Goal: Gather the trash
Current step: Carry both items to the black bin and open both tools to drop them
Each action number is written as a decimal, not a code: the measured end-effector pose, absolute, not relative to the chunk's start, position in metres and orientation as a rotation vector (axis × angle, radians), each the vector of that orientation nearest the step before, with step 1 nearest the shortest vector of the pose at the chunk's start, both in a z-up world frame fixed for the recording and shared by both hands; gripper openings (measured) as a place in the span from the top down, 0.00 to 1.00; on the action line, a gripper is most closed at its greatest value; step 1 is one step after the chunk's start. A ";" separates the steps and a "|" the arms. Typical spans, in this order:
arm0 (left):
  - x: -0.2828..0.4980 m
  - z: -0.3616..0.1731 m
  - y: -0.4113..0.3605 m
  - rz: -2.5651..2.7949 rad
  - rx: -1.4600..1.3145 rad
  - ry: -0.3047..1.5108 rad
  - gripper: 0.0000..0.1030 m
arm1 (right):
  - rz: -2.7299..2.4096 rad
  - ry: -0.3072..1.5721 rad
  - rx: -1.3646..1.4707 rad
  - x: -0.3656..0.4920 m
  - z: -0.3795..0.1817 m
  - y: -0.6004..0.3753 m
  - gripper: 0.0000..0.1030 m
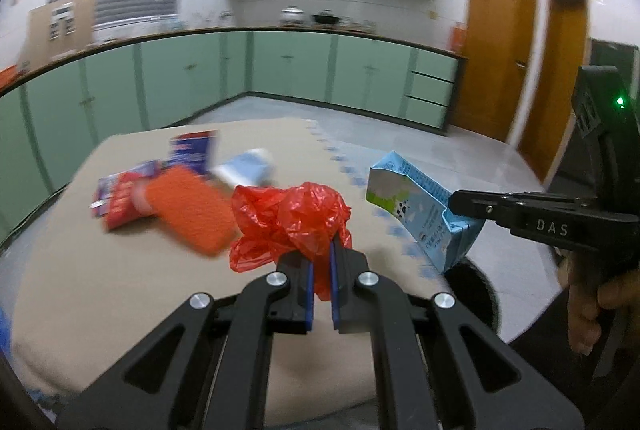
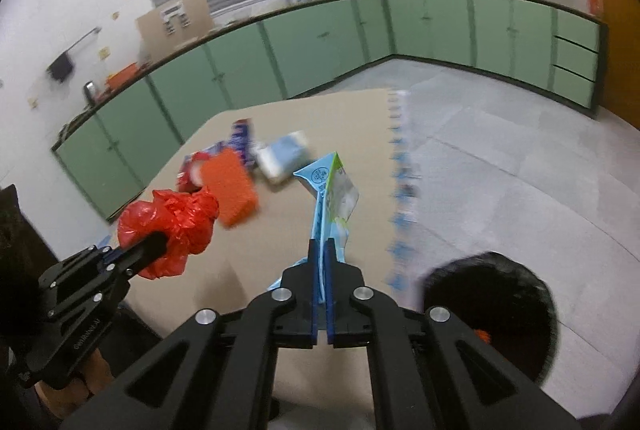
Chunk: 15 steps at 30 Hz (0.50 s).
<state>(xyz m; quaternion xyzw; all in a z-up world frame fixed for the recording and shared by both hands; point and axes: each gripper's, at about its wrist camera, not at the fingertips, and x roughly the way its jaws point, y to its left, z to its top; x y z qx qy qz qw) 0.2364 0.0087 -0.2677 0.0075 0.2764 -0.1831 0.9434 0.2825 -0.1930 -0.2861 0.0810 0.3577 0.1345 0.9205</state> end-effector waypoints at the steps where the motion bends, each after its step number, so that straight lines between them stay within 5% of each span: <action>1: 0.236 -0.268 -0.004 -0.401 0.024 0.563 0.96 | 0.238 0.734 0.174 0.276 -0.286 -0.210 0.97; 15: 0.258 -0.308 -0.171 -0.708 0.160 0.628 0.95 | -0.019 0.834 0.293 0.257 -0.357 -0.335 0.98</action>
